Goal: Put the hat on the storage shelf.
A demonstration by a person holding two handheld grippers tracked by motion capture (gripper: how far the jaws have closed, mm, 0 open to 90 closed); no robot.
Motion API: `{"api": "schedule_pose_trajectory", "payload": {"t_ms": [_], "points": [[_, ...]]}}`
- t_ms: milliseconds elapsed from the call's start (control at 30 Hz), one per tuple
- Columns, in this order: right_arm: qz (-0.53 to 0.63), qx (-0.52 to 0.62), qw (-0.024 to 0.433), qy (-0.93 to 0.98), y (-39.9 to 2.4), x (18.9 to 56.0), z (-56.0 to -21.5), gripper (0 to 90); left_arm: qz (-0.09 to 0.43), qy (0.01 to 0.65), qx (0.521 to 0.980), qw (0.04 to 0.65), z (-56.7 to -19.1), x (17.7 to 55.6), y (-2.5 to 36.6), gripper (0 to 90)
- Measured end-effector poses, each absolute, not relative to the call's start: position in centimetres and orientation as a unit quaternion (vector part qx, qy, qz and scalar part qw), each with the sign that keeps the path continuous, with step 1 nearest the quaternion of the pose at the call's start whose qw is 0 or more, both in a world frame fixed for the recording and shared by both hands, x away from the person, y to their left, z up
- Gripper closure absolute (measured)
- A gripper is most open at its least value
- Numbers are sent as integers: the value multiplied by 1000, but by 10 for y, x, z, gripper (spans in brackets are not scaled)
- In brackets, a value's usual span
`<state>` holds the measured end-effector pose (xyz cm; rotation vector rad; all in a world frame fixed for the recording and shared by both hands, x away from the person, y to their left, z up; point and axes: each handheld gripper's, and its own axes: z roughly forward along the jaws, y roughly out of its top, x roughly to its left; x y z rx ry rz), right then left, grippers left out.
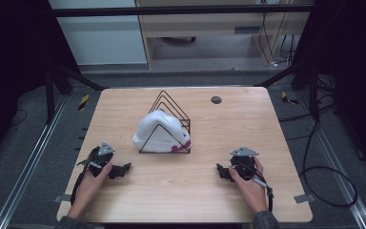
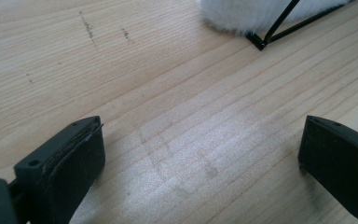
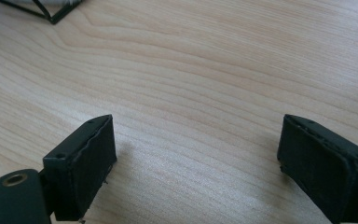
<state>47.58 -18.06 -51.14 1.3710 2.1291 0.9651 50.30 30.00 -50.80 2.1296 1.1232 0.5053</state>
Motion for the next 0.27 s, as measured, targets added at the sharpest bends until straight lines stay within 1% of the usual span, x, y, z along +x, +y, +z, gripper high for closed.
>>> {"api": "schedule_pose_trajectory", "payload": {"t_ms": [267], "points": [[340, 496, 223, 767, -177, 473, -512, 106, 193, 430, 816, 334, -508, 503, 300, 0]]}}
